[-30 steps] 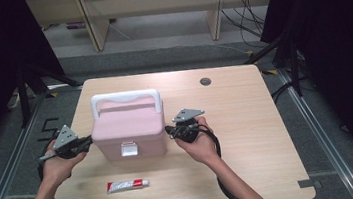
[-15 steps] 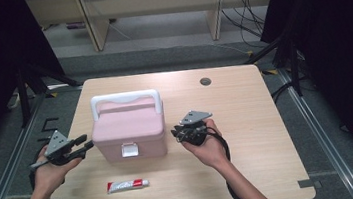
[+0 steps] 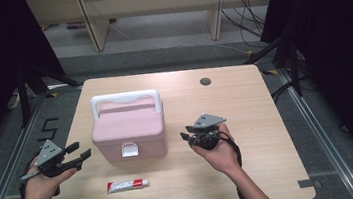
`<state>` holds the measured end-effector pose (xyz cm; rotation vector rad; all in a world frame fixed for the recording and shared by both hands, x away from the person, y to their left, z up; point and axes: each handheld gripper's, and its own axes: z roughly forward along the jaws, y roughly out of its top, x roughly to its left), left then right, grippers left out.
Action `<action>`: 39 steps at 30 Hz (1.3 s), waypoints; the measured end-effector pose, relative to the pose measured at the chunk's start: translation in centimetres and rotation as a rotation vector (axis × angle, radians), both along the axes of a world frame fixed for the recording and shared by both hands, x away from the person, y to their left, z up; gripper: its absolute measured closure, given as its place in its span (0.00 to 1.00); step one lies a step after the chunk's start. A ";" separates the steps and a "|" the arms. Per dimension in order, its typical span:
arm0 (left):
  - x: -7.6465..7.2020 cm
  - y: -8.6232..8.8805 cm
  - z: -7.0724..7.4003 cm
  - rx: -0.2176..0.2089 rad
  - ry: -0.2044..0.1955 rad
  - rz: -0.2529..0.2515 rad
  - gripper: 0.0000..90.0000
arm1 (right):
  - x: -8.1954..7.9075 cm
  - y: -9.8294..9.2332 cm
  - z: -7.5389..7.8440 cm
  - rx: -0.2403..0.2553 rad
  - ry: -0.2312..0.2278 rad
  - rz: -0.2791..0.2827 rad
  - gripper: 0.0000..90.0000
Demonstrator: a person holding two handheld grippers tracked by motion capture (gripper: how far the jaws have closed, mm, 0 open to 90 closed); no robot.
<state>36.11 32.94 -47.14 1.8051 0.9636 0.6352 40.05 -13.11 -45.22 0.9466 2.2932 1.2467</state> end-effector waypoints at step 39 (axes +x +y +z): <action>1.5 -1.9 5.8 -0.219 -0.037 -0.034 0.46 | -1.4 1.7 0.2 0.005 0.007 0.051 0.76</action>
